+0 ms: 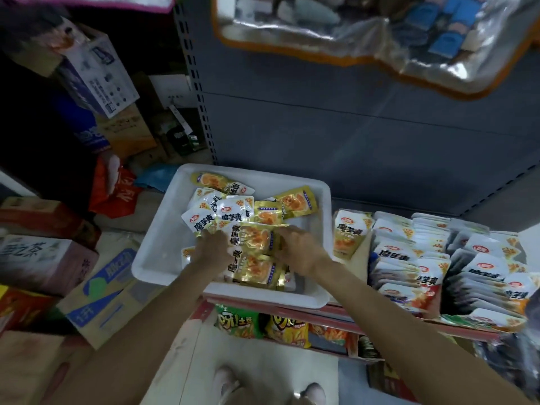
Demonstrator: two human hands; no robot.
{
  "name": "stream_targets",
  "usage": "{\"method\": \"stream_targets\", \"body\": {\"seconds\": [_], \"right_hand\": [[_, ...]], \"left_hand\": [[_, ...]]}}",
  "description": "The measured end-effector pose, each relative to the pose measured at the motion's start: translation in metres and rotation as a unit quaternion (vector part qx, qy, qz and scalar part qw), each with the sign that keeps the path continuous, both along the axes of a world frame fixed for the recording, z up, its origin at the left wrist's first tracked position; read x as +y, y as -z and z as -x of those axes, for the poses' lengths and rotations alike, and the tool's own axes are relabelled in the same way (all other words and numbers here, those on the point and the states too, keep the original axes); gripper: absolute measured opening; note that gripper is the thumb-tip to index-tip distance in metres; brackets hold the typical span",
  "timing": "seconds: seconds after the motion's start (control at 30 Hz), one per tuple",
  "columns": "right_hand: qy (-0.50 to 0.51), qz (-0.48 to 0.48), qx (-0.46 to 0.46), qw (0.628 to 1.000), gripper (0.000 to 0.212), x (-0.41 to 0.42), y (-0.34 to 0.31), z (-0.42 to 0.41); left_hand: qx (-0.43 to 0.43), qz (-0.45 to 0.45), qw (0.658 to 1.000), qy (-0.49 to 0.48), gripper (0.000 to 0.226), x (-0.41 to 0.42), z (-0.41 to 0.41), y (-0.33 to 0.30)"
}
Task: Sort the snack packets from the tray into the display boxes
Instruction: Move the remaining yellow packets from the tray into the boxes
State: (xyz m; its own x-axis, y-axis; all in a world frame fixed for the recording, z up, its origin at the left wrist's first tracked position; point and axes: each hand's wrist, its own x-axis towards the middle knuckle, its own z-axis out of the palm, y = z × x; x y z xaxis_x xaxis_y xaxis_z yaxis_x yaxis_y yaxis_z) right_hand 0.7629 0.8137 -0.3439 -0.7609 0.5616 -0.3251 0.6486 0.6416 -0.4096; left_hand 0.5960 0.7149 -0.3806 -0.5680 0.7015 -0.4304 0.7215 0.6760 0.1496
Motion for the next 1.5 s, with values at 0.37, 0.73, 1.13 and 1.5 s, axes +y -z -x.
{"method": "stream_targets", "body": {"seconds": [0.37, 0.73, 1.13, 1.5], "right_hand": [[-0.007, 0.088, -0.068, 0.994, 0.017, -0.020, 0.042, 0.034], [0.123, 0.088, 0.207, 0.967, 0.028, 0.011, -0.021, 0.009], [0.318, 0.047, 0.417, 0.850, 0.013, 0.065, -0.077, -0.084], [0.214, -0.145, 0.344, 0.902, 0.013, 0.067, -0.074, -0.119]], "left_hand": [[-0.132, -0.047, 0.988, -0.065, 0.022, -0.012, 0.021, 0.011], [-0.250, -0.365, 0.896, 0.034, 0.004, 0.022, -0.005, -0.067], [-0.350, -0.275, 0.894, 0.051, 0.060, 0.072, -0.085, -0.065], [-0.369, -0.123, 0.915, 0.104, 0.098, 0.093, -0.121, -0.037]]}}
